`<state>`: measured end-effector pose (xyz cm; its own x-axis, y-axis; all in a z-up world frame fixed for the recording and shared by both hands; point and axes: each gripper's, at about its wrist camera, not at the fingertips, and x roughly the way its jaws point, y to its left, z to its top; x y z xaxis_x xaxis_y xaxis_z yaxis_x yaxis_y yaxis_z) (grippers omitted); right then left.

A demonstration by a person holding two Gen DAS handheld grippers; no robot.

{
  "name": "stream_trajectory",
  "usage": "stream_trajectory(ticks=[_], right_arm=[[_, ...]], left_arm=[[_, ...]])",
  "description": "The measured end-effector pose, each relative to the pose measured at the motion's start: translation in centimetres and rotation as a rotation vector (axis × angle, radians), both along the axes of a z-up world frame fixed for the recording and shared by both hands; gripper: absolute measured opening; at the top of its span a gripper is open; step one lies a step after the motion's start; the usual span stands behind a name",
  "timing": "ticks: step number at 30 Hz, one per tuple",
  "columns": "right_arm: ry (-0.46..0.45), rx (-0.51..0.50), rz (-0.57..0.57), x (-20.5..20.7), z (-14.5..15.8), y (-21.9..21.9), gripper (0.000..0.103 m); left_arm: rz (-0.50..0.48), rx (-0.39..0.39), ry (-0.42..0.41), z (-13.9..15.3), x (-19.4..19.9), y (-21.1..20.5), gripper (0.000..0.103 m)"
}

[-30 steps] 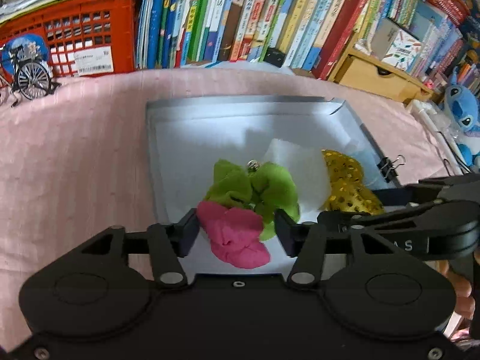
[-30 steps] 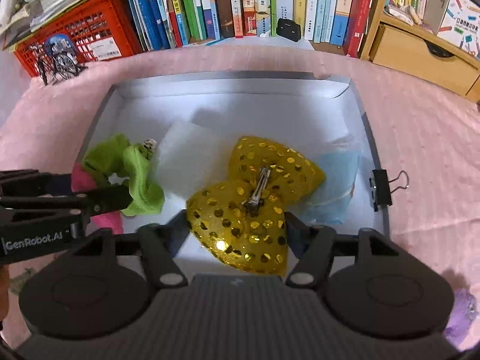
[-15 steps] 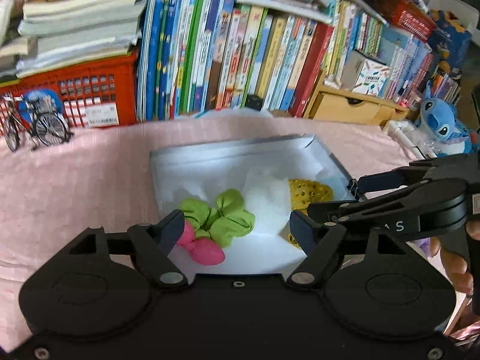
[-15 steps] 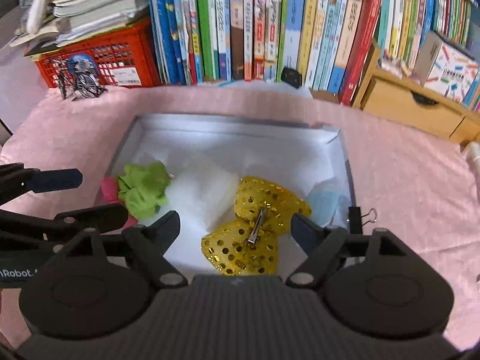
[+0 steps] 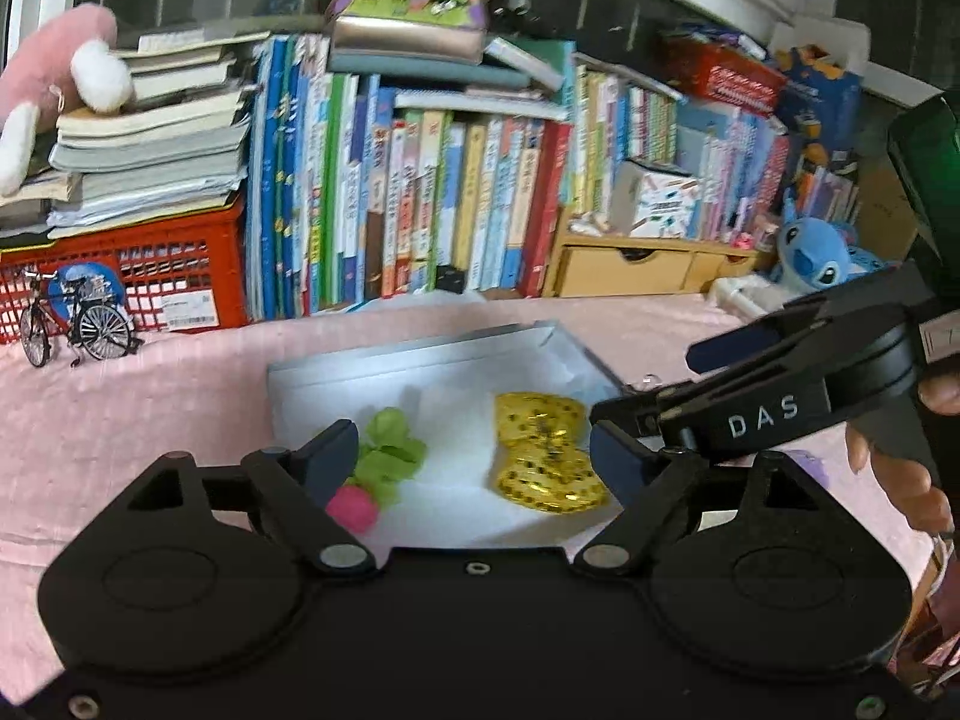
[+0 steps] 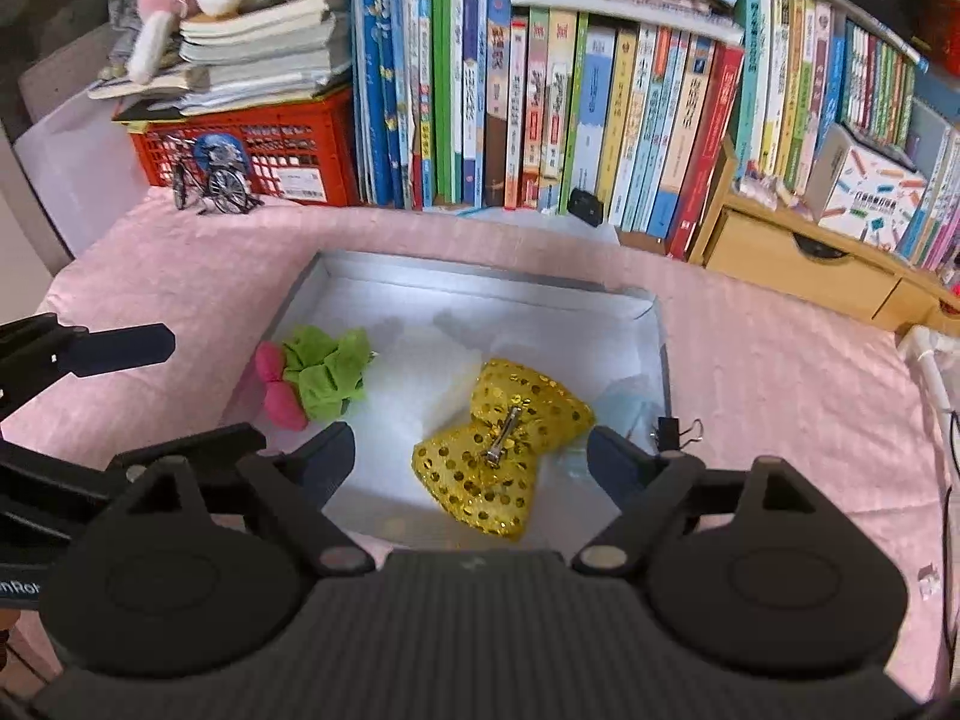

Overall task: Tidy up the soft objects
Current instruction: 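Lift both tools away from the tray toward the items on the table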

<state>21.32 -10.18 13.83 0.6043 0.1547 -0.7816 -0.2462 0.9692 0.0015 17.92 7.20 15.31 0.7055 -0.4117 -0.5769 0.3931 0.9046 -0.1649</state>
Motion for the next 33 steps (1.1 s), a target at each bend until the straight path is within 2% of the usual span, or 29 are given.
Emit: stream_trajectory(ticks=[8,17,21,26,33], right_arm=[[-0.098,0.048,0.041,-4.6,2.4,-2.6,0.093],[-0.222,0.078,0.060,-10.8,3.2,-6.4,0.094],[-0.252,0.105,0.041,-13.1,2.8,-8.4,0.095],[-0.295,0.103,0.005,-15.8,1.6,-10.6,0.096],[-0.318,0.084,-0.060,-18.7,-1.6,-13.5,0.096]], left_arm=[[-0.034,-0.027,-0.112,1.8,-5.2,-1.2,0.088],[-0.092,-0.055,-0.205,2.0,-11.7,-2.6,0.092],[-0.107,-0.032,-0.228,1.4,-14.2,-3.7,0.092],[-0.107,-0.052,-0.222,-0.1,-16.4,-4.5,0.093],[-0.097,-0.025,-0.195,-2.8,-17.6,-5.5,0.093]])
